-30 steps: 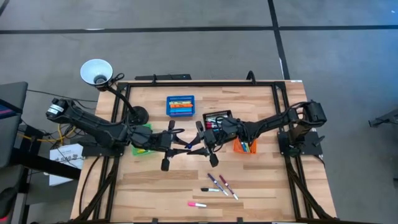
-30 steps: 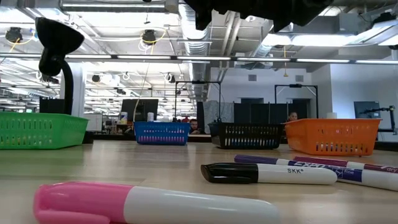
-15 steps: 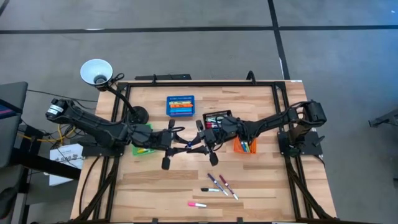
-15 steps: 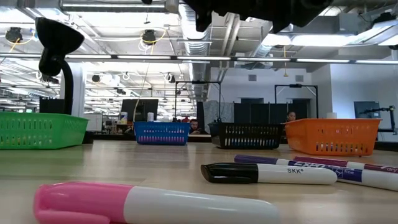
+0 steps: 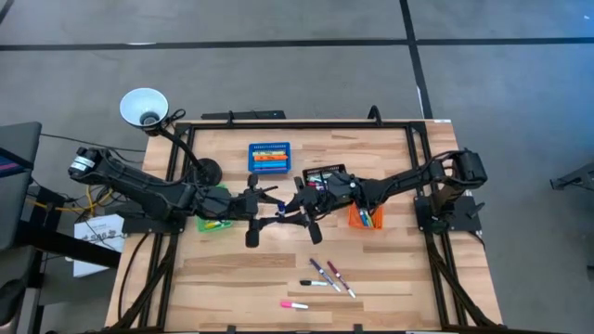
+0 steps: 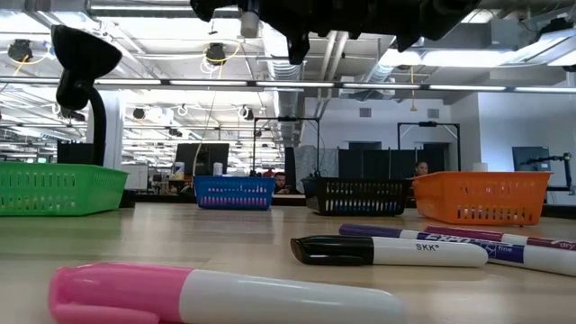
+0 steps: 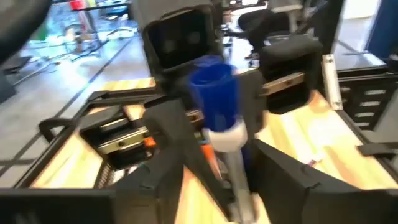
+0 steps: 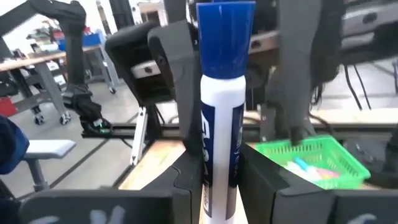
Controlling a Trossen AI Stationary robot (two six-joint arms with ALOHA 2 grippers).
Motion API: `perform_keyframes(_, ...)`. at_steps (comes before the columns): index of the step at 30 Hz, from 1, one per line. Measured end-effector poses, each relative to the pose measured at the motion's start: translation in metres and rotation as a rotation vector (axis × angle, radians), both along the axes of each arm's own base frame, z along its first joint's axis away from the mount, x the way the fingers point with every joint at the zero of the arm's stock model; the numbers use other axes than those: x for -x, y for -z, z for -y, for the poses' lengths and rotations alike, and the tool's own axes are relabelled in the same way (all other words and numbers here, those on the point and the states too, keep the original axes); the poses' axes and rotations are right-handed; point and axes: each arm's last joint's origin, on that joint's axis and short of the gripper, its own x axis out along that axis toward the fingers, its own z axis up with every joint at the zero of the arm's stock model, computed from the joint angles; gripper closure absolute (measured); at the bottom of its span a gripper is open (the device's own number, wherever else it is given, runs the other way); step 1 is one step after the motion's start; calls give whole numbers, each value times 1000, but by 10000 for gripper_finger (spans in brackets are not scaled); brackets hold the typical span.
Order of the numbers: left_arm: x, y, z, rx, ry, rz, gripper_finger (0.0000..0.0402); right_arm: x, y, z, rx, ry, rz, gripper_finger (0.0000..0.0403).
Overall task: Pick & Place Markers
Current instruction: Put the dark blue marker pen into the black basket
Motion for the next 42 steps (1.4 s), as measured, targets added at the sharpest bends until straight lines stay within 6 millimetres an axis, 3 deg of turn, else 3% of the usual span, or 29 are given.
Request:
perform_keyframes(5, 1, 3, 0, 26, -26, -23, 194, 15, -10, 6, 23, 72, -139, 331)
perform_keyframes(8, 4, 9, 2, 62, -32, -89, 191, 34, -17, 12, 75, 185, -285, 331)
perform_keyframes(12, 10, 24, 7, 119, -44, -228, 197, 53, -12, 20, 194, 375, -475, 331)
perform_keyframes(16, 21, 51, 14, 190, -38, -320, 208, 63, 0, 39, 286, 503, -636, 331)
perform_keyframes(19, 32, 76, 16, 221, -54, -387, 217, 65, 12, 63, 256, 571, -747, 331)
perform_keyframes(23, 43, 100, 11, 285, -119, -438, 229, 67, 35, 93, 153, 549, -899, 331)
perform_keyframes(28, 49, 113, 9, 330, -147, -443, 243, 67, 59, 110, 96, 515, -1015, 331)
perform_keyframes(35, 49, 113, 8, 321, -138, -434, 255, 68, 70, 116, 167, 472, -1071, 323)
perform_keyframes(42, 49, 113, 8, 319, -136, -433, 259, 70, 67, 114, 185, 455, -1070, 262)
